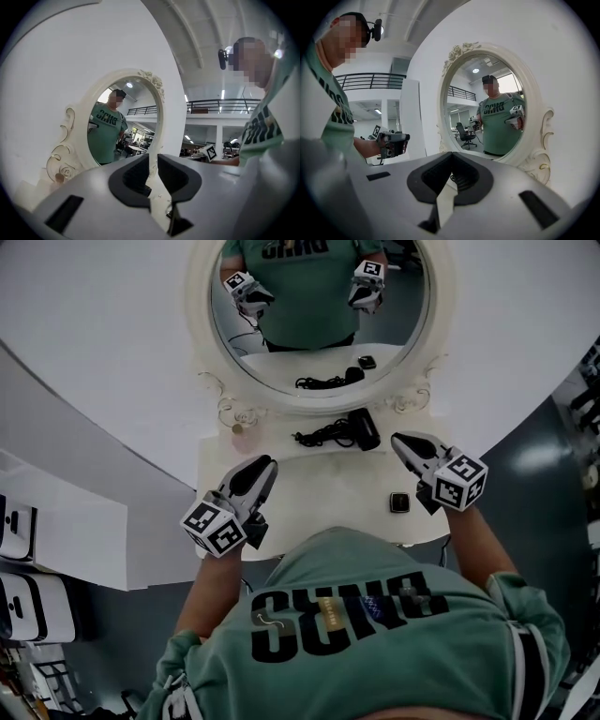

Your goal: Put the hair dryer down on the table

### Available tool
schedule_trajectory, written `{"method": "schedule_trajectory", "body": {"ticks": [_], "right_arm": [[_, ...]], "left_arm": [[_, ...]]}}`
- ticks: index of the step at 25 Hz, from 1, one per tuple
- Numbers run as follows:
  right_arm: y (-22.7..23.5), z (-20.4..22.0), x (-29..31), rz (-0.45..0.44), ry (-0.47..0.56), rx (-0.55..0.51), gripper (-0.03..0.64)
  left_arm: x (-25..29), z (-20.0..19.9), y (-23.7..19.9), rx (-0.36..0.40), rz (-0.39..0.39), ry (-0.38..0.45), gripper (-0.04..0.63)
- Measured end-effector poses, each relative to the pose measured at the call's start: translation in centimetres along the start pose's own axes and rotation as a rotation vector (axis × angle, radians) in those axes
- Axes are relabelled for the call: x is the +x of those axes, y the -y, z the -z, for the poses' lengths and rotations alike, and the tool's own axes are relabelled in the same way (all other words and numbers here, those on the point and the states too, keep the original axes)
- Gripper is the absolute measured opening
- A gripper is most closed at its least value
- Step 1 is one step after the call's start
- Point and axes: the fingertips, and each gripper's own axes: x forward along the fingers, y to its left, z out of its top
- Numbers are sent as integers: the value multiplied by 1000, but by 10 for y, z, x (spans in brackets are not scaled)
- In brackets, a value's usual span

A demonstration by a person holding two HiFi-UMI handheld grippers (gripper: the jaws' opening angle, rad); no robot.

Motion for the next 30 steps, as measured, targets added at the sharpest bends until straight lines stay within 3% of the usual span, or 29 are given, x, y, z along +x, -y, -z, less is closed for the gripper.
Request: {"method": "schedule_trajectory", "body": {"ticks": [4,17,30], "right_arm": [[-4,-6,-1,-5,5,-16,-6],[-5,8,2,-7,-20,22,-6],[-4,8,2,7,-20,-8,-6]], "left_arm": [[-4,5,5,-16,-4,2,12],[4,16,10,-52,11,-24,11],[7,15,12,-52,26,-33,11]]}}
